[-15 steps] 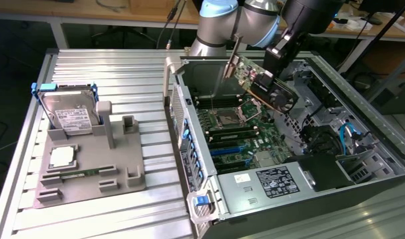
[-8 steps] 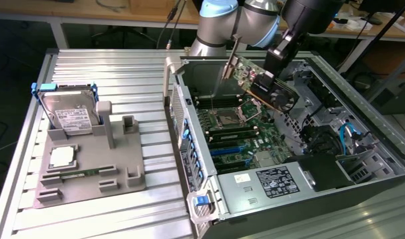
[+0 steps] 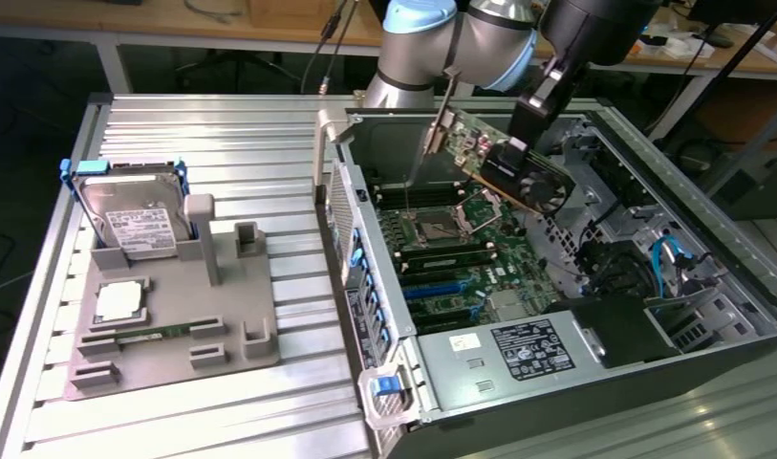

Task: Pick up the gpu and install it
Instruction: 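Insert the gpu into the slot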

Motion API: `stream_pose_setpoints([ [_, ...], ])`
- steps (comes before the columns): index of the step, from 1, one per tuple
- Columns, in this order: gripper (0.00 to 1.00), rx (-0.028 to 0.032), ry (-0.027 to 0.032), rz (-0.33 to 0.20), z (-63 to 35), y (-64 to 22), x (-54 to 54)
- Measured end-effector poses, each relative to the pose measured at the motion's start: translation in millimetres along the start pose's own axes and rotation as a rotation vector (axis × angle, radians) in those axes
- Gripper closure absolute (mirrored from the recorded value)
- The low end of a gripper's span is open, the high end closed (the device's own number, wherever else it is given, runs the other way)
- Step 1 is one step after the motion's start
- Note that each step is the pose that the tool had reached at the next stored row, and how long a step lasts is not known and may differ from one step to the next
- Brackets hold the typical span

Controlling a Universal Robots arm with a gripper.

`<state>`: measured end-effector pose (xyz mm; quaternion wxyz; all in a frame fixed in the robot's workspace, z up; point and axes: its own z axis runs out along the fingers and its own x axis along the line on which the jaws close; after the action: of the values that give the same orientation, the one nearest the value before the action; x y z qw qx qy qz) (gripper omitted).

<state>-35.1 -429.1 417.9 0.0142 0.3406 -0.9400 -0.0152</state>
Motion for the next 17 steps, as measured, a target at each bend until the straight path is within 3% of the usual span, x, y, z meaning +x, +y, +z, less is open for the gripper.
stream_pose_setpoints([
  [4, 0.73, 0.0006, 0.0012, -0.032, 0.0, 0.0, 0.0],
  [17, 0.73, -0.0006, 0.0026, -0.033, 0.0, 0.1, -0.1],
])
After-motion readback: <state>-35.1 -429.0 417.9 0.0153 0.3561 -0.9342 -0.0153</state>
